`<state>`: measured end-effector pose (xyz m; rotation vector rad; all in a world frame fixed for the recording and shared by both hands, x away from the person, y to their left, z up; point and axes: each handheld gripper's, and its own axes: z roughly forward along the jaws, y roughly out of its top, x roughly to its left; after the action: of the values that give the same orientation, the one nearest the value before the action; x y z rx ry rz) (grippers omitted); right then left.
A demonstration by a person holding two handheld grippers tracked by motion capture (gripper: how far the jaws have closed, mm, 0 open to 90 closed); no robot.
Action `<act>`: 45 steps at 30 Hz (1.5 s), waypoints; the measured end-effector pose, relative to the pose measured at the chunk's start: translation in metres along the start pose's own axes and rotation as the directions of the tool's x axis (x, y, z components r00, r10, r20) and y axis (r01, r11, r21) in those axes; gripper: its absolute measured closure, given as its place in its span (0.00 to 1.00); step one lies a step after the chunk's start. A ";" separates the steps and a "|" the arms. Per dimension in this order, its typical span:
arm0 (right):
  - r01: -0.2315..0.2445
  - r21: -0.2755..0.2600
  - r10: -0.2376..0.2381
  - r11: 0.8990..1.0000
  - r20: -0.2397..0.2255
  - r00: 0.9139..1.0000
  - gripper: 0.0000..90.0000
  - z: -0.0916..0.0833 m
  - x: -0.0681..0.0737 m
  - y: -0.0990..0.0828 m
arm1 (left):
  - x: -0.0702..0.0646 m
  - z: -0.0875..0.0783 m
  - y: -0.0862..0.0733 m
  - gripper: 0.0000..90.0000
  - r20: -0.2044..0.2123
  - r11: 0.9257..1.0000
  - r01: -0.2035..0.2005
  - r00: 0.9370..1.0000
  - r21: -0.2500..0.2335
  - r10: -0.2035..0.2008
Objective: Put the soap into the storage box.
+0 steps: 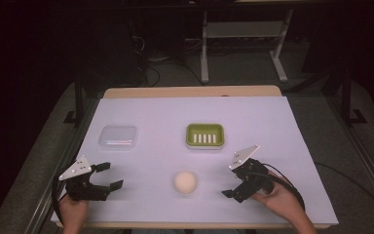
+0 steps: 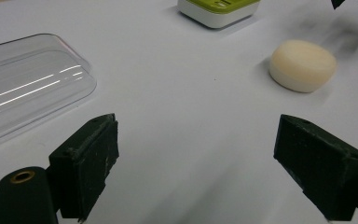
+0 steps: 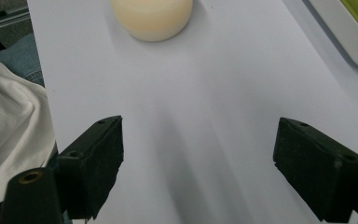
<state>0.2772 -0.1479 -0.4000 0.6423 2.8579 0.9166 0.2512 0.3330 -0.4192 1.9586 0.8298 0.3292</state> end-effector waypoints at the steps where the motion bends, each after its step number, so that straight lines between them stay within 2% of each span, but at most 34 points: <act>1: 0.002 0.001 -0.002 1.000 0.004 1.000 0.17 0.000 0.000 0.001 | 0.000 0.000 0.000 0.15 0.001 1.000 -0.001 1.000 -0.001 0.001; 21: 0.059 0.016 -0.059 0.998 -0.036 0.998 0.17 0.021 0.001 0.032 | 0.000 -0.001 0.001 0.15 0.003 1.000 0.003 1.000 -0.008 -0.003; 22: 0.051 0.018 -0.050 0.999 -0.042 0.998 0.17 0.022 0.002 0.033 | 0.000 -0.001 0.001 0.15 0.003 1.000 0.003 1.000 -0.010 -0.003; 23: 0.067 0.017 -0.066 0.998 -0.042 0.997 0.17 0.023 0.002 0.034 | 0.000 -0.001 0.001 0.15 0.003 1.000 0.003 1.000 -0.010 -0.003; 28: 0.057 0.023 -0.056 0.998 -0.055 0.997 0.17 0.027 0.003 0.040 | 0.000 -0.002 0.001 0.15 0.000 1.000 -0.001 1.000 -0.008 0.001; 40: 0.088 0.022 -0.086 0.996 -0.064 0.994 0.17 0.034 0.005 0.053 | 0.000 -0.002 0.001 0.15 0.000 1.000 0.000 1.000 -0.013 0.000; 45: 0.084 0.016 -0.083 0.996 -0.064 0.994 0.17 0.034 0.006 0.058 | 0.000 -0.002 0.001 0.15 -0.002 1.000 -0.001 1.000 -0.011 0.001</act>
<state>0.2999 -0.0850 -0.3943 0.4992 2.9273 0.9156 0.2507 0.3342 -0.4169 1.9493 0.8264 0.3352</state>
